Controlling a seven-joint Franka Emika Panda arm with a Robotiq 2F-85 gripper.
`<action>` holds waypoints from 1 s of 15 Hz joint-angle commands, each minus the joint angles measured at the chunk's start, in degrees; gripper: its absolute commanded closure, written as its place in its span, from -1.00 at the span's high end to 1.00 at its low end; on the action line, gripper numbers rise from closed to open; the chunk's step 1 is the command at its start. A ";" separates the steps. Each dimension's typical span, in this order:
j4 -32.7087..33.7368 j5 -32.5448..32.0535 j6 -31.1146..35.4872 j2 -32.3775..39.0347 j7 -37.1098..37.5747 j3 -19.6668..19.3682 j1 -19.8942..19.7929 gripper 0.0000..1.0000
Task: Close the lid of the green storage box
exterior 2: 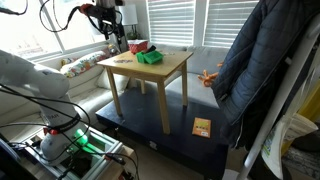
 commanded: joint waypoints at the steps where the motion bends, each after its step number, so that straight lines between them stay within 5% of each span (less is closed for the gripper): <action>1: 4.74 5.03 5.11 10.25 -3.23 -2.35 0.94 1.00; 15: 22.65 25.65 7.26 40.75 -28.21 -6.32 -2.26 1.00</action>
